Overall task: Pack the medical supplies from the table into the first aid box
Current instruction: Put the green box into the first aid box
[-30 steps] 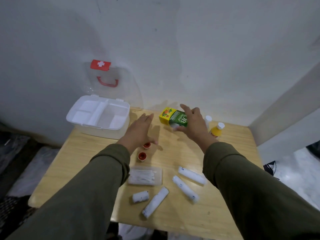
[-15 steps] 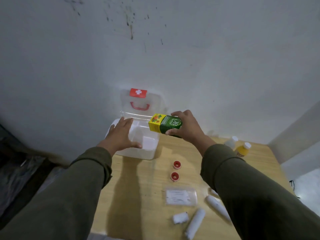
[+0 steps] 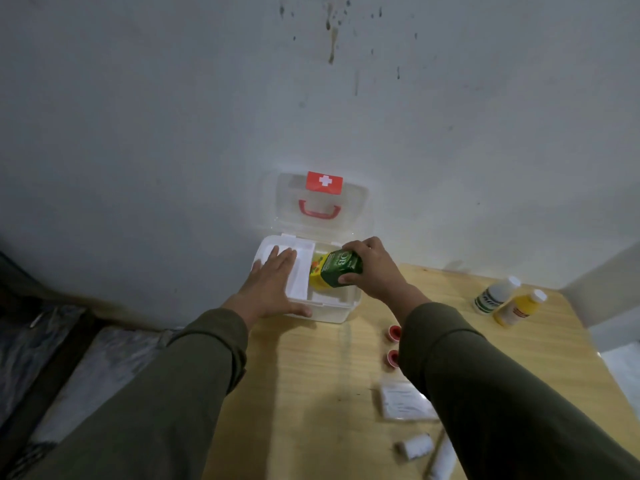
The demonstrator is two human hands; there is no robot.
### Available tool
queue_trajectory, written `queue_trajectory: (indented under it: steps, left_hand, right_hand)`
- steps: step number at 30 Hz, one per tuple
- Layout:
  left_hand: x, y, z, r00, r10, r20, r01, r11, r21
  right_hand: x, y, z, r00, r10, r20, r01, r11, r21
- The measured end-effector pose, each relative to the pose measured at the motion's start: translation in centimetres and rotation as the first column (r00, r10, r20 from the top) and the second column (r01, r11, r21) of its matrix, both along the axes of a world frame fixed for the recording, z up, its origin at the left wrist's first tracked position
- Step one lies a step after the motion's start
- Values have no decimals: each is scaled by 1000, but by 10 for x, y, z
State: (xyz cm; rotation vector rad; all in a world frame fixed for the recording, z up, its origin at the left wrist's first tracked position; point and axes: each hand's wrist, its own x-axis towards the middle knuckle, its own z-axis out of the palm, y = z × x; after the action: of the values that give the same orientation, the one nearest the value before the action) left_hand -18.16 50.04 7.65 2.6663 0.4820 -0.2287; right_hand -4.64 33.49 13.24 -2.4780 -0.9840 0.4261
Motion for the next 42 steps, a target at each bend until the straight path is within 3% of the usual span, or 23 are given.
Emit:
queue_trajectory:
  steps: [4, 10, 15, 21, 31, 42]
  left_hand:
    - [-2, -2, -8, 999, -39, -35, 41, 998, 57]
    - [-2, -5, -11, 997, -68, -47, 75, 984, 164]
    - [-1, -5, -11, 996, -67, -54, 75, 982, 173]
    - [-1, -6, -13, 997, -58, -57, 68, 980, 186]
    - [-2, -9, -6, 995, -60, -83, 77, 971, 227]
    - [1, -8, -11, 993, -54, -101, 77, 969, 236]
  right_hand:
    - [-4, 11, -11, 1000, -10, 7, 10, 1000, 13]
    - [-3, 21, -14, 938, 68, 339, -13, 987, -163]
    - [-2, 19, -11, 997, -22, 76, 27, 998, -65]
    - [5, 16, -12, 1000, -4, -5, 3, 1000, -26]
    - [3, 23, -24, 998, 57, -35, -58, 998, -13]
    - [7, 36, -42, 980, 197, 18, -191, 964, -184]
